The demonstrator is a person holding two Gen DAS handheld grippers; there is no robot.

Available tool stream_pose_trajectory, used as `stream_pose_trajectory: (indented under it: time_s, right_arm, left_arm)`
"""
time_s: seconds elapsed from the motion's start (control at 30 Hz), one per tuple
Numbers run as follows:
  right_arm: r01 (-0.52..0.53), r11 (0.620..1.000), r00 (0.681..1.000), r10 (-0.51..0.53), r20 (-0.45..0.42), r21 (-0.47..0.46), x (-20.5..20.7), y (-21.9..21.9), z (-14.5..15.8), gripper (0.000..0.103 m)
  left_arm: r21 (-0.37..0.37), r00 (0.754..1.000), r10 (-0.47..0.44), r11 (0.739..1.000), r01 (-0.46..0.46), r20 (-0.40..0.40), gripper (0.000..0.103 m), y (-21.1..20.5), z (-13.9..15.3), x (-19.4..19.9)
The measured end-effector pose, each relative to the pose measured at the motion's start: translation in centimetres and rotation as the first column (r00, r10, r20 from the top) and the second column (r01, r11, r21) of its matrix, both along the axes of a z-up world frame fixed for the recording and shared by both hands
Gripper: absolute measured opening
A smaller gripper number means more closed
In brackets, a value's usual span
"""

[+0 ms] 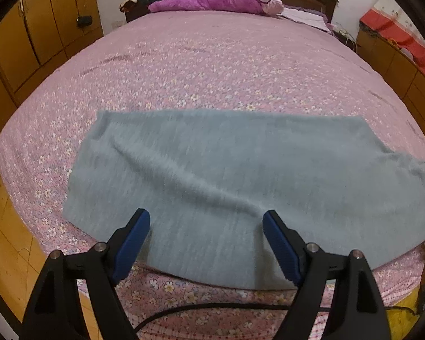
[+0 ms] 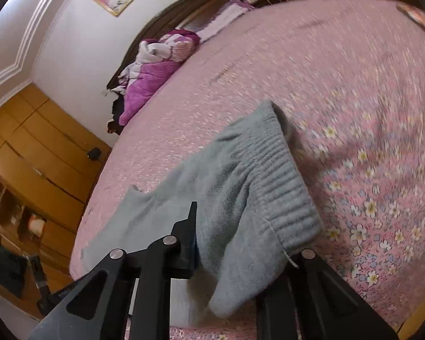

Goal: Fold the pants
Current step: 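Grasp the ribbed waistband with the right tool and lift it, then carry the raised waistband with the right tool over the pants and lower it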

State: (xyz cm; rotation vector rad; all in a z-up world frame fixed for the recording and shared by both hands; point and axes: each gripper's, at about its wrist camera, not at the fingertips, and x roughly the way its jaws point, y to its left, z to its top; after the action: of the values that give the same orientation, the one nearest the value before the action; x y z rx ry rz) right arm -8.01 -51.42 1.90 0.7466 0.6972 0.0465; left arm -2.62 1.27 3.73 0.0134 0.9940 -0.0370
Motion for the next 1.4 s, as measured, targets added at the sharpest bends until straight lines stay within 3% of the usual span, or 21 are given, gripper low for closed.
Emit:
stream_pose_trajectory:
  time_s: [0.57,0.83,1.4]
  right_arm:
    - [-0.120,0.978,0.985,0.139,0.103,-0.172,0.2,4.4,7.3,0.007]
    - [-0.193,0.955,0.961,0.230,0.153,-0.225,1.2,7.4,10.6,0.007]
    - [-0.331,0.899,0.898,0.393,0.198,-0.286,4.3,14.8,14.4,0.007]
  left_arm:
    - [-0.012,1.000,0.012,1.000,-0.012,0.022,0.085,0.1,1.4,-0.7]
    - [-0.007,0.999,0.028,1.000,-0.028,0.026,0.085,1.1,1.6,-0.5]
    - [-0.023,0.993,0.110,0.994,-0.109,0.044,0.085,4.4,2.3,-1.3]
